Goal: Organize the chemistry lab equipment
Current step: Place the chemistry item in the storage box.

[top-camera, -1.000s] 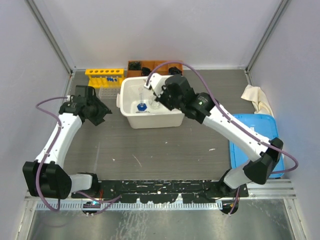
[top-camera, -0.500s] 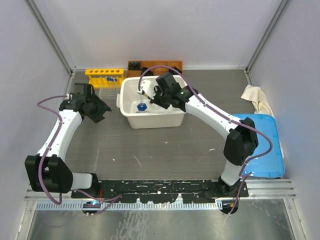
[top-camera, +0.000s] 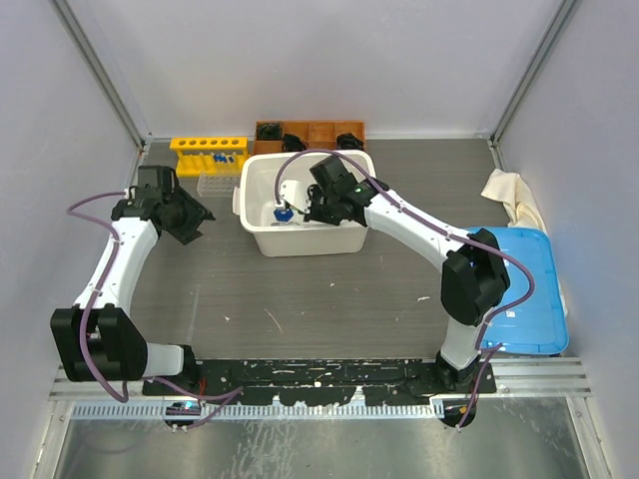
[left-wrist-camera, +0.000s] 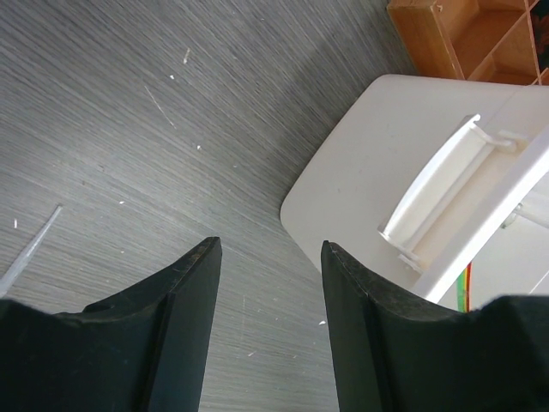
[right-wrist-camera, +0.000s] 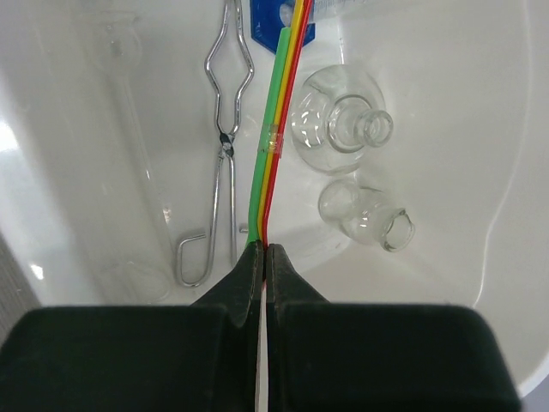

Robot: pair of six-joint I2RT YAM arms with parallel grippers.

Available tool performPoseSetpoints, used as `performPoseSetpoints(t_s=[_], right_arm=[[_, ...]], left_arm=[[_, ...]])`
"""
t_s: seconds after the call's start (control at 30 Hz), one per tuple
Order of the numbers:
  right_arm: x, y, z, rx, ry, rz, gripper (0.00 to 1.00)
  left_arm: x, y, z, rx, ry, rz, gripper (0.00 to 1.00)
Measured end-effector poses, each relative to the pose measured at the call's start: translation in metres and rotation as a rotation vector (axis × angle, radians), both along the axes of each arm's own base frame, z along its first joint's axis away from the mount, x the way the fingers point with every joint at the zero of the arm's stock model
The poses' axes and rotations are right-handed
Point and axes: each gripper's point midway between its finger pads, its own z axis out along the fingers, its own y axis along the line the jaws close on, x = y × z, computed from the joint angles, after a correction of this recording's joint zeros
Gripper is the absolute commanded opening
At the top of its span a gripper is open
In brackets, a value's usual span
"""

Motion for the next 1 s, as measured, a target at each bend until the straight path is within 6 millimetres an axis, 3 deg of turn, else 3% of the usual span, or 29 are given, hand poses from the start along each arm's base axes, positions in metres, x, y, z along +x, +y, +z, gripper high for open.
performPoseSetpoints(t_s=[0.27, 0.53, 1.0], right_arm=[[0.014, 0.012, -0.012, -0.005, 0.017, 0.007, 0.01], [0.017, 0.018, -0.067, -0.054, 0.124, -0.008, 0.01], [0.018, 0.017, -0.073, -0.037, 0.172, -0.022, 0.01]], left_arm=[[0.001, 0.011, 0.0, -0.001, 0.0, 0.025, 0.52], [0.0, 0.017, 0.0, -0.001, 0.001, 0.039, 0.52], [0.0, 0.02, 0.0, -0.006, 0.002, 0.049, 0.52]])
